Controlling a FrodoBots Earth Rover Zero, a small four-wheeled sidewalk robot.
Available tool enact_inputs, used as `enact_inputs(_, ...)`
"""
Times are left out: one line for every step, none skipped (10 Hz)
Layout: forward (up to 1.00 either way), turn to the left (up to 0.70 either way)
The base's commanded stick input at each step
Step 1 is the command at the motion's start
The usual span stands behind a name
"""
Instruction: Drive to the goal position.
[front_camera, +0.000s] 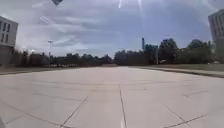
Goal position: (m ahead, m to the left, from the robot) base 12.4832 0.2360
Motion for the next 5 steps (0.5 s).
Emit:
enact_inputs(0.5,0.0)
enact_inputs(0.5,0.0)
enact_inputs(0.5,0.0)
enact_inputs(0.5,0.0)
enact_inputs(0.5,0.0)
